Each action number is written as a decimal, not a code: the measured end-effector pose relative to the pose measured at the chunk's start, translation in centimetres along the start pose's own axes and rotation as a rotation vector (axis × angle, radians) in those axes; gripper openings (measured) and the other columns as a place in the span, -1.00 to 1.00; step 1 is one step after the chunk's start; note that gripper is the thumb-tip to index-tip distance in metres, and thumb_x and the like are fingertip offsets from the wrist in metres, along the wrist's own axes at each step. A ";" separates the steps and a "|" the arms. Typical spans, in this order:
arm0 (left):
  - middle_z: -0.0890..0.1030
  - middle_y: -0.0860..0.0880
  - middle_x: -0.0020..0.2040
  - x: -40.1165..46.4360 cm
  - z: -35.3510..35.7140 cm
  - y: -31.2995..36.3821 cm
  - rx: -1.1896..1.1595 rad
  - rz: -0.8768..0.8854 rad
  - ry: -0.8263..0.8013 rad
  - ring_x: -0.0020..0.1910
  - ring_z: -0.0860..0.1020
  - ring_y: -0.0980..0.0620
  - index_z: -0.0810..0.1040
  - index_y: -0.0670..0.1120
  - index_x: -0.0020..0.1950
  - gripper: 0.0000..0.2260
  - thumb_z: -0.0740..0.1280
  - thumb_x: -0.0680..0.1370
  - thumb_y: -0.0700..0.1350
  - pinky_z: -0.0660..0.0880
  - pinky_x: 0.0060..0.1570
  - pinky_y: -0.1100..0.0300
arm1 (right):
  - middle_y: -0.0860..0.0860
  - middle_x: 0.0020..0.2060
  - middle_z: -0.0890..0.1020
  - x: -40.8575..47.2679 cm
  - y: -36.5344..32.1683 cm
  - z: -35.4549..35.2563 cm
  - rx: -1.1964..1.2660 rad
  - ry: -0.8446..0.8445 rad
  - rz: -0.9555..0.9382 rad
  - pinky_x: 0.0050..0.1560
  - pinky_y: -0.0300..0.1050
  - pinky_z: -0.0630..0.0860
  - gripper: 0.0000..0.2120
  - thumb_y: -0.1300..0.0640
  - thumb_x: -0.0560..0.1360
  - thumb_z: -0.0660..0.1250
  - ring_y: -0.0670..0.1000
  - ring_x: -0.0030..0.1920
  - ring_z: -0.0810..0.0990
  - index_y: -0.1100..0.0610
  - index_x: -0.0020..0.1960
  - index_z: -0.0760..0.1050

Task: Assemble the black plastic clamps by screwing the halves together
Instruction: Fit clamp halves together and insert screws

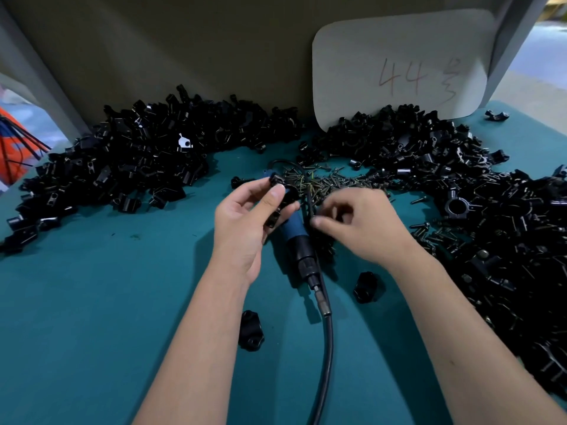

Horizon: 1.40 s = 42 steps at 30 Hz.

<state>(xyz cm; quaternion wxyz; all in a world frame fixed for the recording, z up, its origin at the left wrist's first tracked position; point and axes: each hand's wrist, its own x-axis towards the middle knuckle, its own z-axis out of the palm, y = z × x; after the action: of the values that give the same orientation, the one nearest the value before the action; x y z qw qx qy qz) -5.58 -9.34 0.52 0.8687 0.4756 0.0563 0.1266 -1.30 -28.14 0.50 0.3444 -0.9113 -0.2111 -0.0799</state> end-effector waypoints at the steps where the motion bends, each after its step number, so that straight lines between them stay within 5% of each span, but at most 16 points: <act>1: 0.70 -0.17 -0.01 0.1 -0.2 0.0 -0.007 0.001 0.025 -0.08 0.72 -0.18 0.66 -0.21 0.05 -0.78 0.50 0.43 -0.21 0.65 -0.10 0.21 | -0.12 -0.23 0.57 -0.1 -0.1 0.0 -0.159 -0.076 0.010 -0.22 -0.10 0.48 -0.82 -0.12 0.48 0.53 -0.10 -0.21 0.52 -0.03 -0.14 0.63; 6: 0.71 -0.16 0.00 0.2 -0.7 0.2 -0.014 0.018 0.034 -0.10 0.74 -0.14 0.70 -0.15 0.00 -0.92 0.48 0.52 -0.24 0.64 -0.08 0.23 | -0.11 -0.24 0.62 0.5 -1.1 -0.3 -0.219 -0.282 0.098 -0.11 -0.01 0.60 -0.81 -0.04 0.49 0.54 -0.03 -0.19 0.60 0.00 -0.19 0.59; 10: 0.68 -0.21 0.03 0.3 -0.7 0.0 0.028 0.035 0.019 -0.10 0.73 -0.15 0.66 -0.20 0.07 -0.85 0.49 0.52 -0.24 0.64 -0.07 0.22 | -0.13 -0.38 0.59 0.4 -0.7 -0.4 -0.088 -0.246 0.126 -0.34 -0.33 0.44 -0.81 0.05 0.50 0.55 -0.22 -0.38 0.54 -0.02 -0.22 0.57; 14: 0.62 -0.37 0.18 0.5 -0.8 -0.5 0.161 0.114 -0.036 -0.06 0.71 -0.20 0.64 -0.26 0.15 -0.80 0.48 0.53 -0.28 0.64 0.00 0.15 | -0.06 -0.35 0.65 0.2 -1.0 -0.4 0.522 0.135 0.129 -0.34 -0.30 0.47 -0.90 0.18 0.50 0.56 -0.16 -0.41 0.51 0.09 -0.15 0.65; 18: 0.71 -0.16 0.07 0.3 -0.6 -0.7 0.275 0.191 -0.143 -0.09 0.73 -0.13 0.66 -0.20 0.14 -0.83 0.48 0.55 -0.30 0.65 -0.01 0.12 | 0.05 -0.24 0.73 0.0 -2.4 0.3 1.069 0.275 0.121 -0.27 -0.25 0.57 -0.90 0.34 0.52 0.49 -0.01 -0.22 0.71 0.15 -0.09 0.69; 21: 0.72 -0.02 0.02 0.0 -0.3 -0.8 0.324 0.196 -0.198 -0.10 0.74 -0.10 0.71 -0.01 0.06 -0.82 0.52 0.52 -0.24 0.67 -0.03 0.08 | 0.08 -0.26 0.72 -0.1 -3.1 0.7 1.070 0.279 0.108 -0.32 -0.24 0.52 -0.87 0.32 0.50 0.51 0.00 -0.23 0.68 0.10 -0.11 0.72; 30: 0.75 -0.03 -0.02 -0.4 0.4 -1.1 0.242 0.167 -0.253 -0.05 0.74 -0.02 0.74 0.03 0.00 -0.85 0.53 0.49 -0.19 0.66 -0.03 0.18 | 0.01 -0.39 0.62 -0.2 -3.4 0.7 1.112 0.238 0.130 -0.40 -0.29 0.39 -0.91 0.28 0.49 0.53 -0.10 -0.41 0.48 0.12 -0.14 0.72; 35: 0.74 -0.15 0.03 -0.2 0.3 -1.3 0.200 0.142 -0.230 0.03 0.73 -0.11 0.70 -0.15 0.08 -0.81 0.52 0.48 -0.18 0.67 0.00 0.11 | -0.02 -0.35 0.62 -0.2 -3.8 0.7 1.173 0.190 0.096 -0.42 -0.35 0.46 -0.75 0.35 0.48 0.51 -0.19 -0.42 0.53 0.05 -0.26 0.69; 42: 0.74 -0.19 0.02 -0.2 0.6 -1.4 0.208 0.127 -0.262 -0.03 0.74 -0.16 0.68 -0.22 0.11 -0.77 0.51 0.47 -0.24 0.67 -0.01 0.09 | 0.04 -0.25 0.63 0.0 -3.5 1.1 1.140 0.150 0.168 -0.43 -0.25 0.38 -0.77 0.14 0.40 0.55 -0.06 -0.31 0.47 -0.03 -0.35 0.57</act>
<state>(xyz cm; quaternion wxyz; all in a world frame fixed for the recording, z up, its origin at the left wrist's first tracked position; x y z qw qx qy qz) -5.41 -10.59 -0.33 0.8049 0.5779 -0.0747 0.1119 -2.84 -25.04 1.76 0.7999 -0.5874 -0.1228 0.0097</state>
